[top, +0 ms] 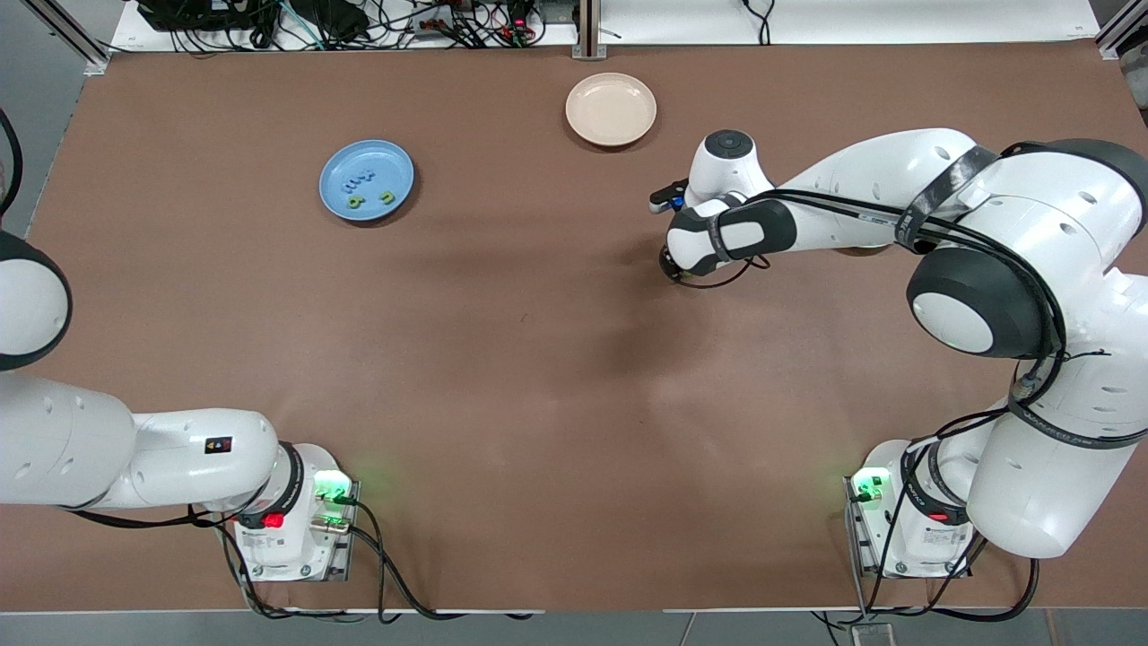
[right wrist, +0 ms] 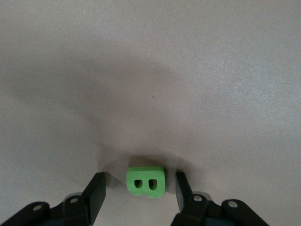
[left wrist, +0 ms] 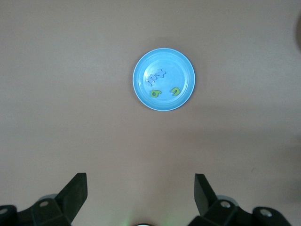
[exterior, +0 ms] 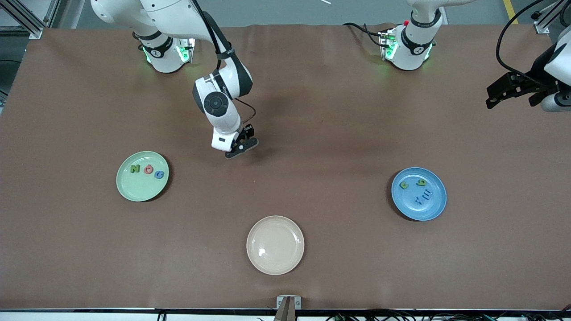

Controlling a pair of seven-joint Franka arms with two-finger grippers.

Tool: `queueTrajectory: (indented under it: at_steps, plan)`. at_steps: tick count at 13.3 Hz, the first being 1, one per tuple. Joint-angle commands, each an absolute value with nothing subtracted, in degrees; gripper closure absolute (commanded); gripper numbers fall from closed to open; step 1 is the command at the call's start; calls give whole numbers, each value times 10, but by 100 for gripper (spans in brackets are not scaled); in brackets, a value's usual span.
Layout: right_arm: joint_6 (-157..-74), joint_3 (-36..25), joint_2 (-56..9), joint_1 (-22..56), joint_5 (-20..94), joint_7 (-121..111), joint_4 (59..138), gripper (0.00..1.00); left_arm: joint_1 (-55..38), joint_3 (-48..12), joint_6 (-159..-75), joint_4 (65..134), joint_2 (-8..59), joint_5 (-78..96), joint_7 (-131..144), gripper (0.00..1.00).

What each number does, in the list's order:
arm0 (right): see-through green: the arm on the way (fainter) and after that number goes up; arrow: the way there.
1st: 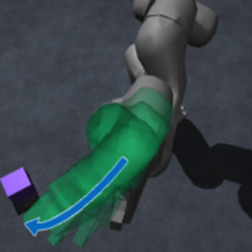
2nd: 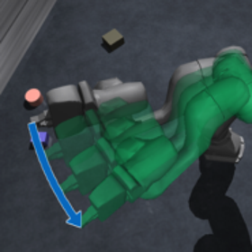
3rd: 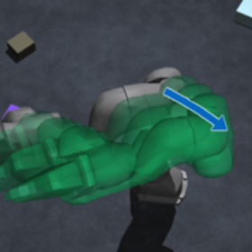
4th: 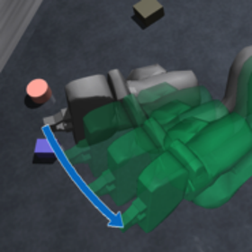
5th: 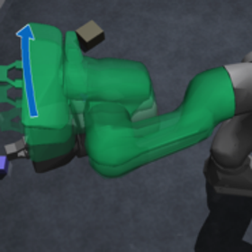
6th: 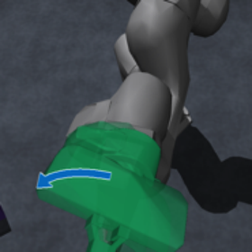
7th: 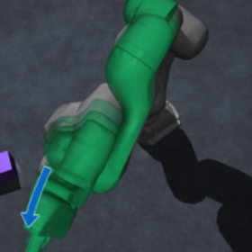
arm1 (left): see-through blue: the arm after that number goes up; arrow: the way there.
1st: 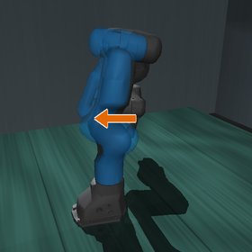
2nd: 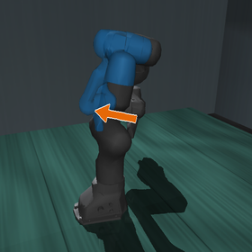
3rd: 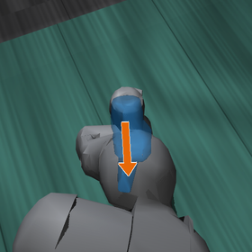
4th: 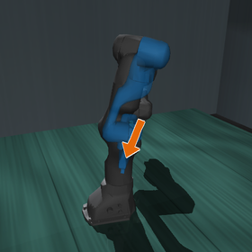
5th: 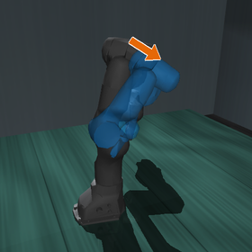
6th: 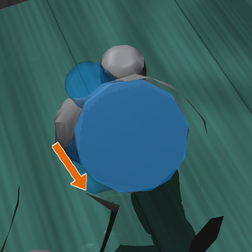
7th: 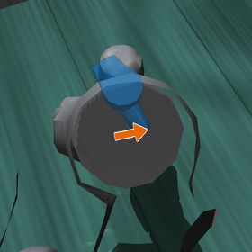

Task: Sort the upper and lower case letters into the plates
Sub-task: 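Grasp the green B with the right gripper, then carry the green B onto the green plate and open the right gripper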

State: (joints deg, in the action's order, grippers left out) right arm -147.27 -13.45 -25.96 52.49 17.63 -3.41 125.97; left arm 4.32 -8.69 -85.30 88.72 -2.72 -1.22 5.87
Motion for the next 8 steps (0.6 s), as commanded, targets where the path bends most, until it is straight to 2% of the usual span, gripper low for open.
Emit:
queueTrajectory:
  at_steps: [1,3,6,8]
  plan:
    - [-1483,-138,-258,533,191,-35,1271,50,43,-83,-857,902,-42,-2,45,0]
    - [-1483,-138,-258,533,192,-34,1271,67,43,-83,-857,902,-42,-2,45,0]
    - [-1482,-138,-258,533,192,-34,1271,85,43,-83,-857,902,-42,-2,45,0]
    - [-1469,-141,-247,526,192,-35,1270,86,43,-83,-858,902,-40,-1,45,0]
